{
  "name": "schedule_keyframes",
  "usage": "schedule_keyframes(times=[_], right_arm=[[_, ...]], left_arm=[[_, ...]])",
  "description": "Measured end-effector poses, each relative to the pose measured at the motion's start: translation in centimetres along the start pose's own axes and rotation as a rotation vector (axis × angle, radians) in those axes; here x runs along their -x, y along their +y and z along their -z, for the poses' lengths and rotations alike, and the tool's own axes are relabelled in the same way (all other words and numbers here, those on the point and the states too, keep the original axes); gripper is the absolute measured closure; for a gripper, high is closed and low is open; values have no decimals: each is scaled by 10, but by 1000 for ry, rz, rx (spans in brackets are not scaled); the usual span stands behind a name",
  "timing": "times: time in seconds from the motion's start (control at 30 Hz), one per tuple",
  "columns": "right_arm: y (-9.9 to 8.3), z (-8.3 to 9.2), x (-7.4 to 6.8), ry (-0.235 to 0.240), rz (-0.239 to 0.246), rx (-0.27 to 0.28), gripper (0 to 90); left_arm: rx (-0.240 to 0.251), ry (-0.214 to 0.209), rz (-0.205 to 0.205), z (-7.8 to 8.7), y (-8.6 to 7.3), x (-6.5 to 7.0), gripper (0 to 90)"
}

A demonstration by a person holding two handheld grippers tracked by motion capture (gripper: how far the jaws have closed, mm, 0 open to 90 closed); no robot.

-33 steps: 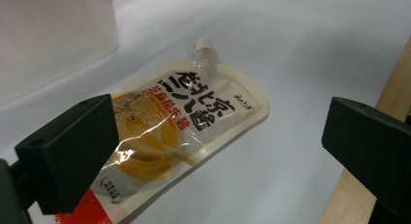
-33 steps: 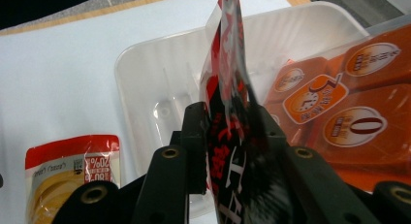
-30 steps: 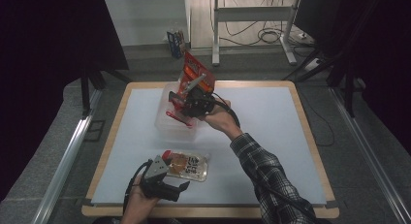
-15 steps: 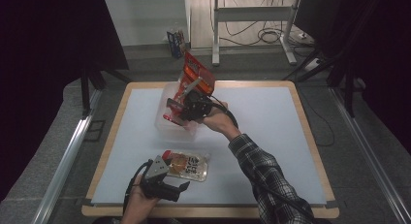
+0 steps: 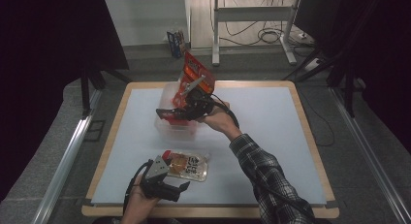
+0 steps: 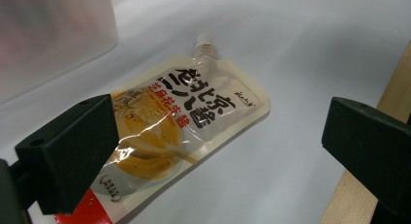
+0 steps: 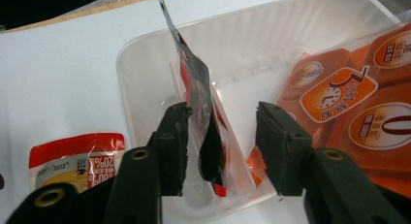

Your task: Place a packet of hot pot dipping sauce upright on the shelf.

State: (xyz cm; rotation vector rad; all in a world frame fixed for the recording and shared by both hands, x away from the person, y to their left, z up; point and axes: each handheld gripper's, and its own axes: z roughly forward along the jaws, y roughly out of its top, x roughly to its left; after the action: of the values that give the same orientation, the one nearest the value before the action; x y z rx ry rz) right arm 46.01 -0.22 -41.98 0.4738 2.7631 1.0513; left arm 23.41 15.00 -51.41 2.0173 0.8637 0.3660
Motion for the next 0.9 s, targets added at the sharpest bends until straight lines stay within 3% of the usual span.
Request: schedule_keyframes(times=[0.4,0.6,0.9], right_arm=[[-14,13,3,0,-53,36,275],[-31,27,2,-8,-82,84,136],[-53,43,-5,-29,-122,116,81]], left_arm=[[-25,5,-9,-1,1,1,11],[-41,8,-18,-1,1,1,14],[-46,9,-7,0,0,-2,16]])
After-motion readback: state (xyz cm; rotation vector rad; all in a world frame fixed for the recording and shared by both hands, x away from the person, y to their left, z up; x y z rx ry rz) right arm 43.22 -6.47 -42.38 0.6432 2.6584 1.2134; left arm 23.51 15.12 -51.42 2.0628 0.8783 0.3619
